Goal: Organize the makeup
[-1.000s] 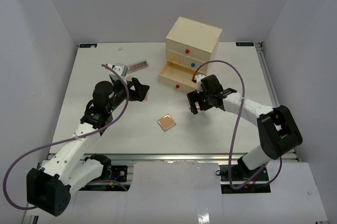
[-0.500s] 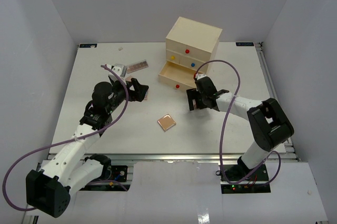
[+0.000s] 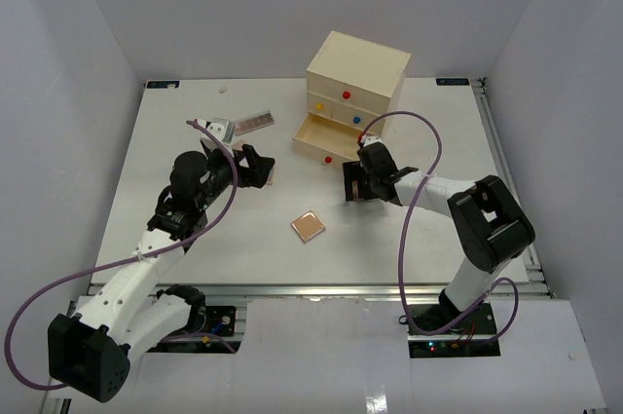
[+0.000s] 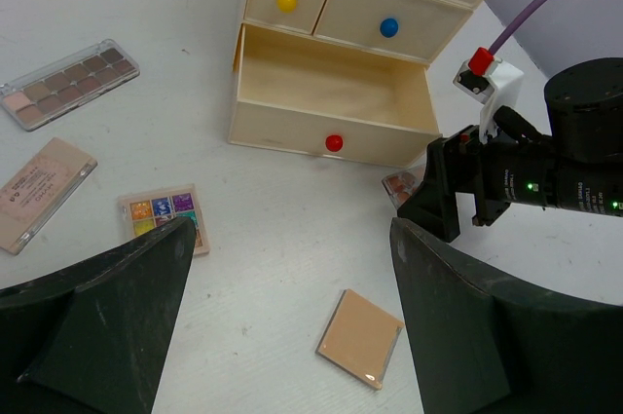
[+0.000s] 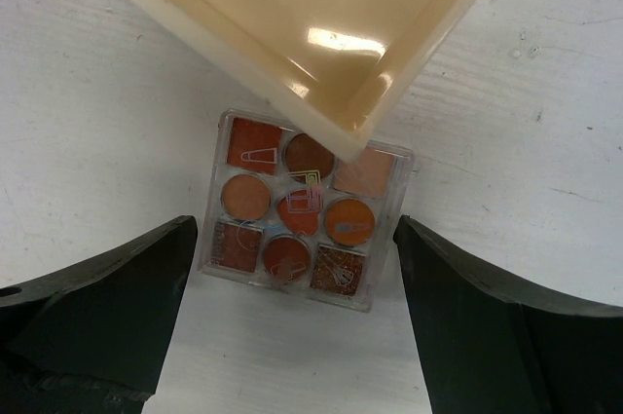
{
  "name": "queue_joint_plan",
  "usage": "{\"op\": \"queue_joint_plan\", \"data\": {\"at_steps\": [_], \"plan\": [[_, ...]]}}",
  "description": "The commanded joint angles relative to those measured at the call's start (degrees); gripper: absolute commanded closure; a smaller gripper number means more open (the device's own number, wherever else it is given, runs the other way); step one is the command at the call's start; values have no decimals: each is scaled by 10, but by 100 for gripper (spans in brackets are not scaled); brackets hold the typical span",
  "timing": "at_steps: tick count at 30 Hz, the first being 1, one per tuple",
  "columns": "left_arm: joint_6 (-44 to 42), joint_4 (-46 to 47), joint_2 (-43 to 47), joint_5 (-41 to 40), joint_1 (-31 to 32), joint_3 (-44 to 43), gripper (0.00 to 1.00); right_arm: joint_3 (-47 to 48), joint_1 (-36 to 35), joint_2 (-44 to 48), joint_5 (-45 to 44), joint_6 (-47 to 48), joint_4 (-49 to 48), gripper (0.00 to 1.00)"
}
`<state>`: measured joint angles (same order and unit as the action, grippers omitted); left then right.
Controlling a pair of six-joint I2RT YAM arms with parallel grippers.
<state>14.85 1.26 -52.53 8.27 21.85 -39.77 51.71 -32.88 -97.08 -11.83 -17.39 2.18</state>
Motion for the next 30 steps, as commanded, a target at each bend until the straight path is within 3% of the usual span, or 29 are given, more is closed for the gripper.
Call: {"op": "queue_joint_plan", "data": {"at_steps": [1,8,13,24,30], "plan": [[-4,-1,12,-3,-3,5,7,3,-1,-16,-14,-18,-15,9],[-4,-1,13,-3,-3,5,7,-11,-1,-20,-13,-2,-37,3],[-4,-1,16,-5,-3,6,7,-38,-1,5,9,21,-52,19],[-4,-1,21,-6,-3,7,7,-55,-1,22,-12,68,-46,35],[-5,-1,22,-6,-3,7,7,-53,-1,50,10,114,-28,48]]}}
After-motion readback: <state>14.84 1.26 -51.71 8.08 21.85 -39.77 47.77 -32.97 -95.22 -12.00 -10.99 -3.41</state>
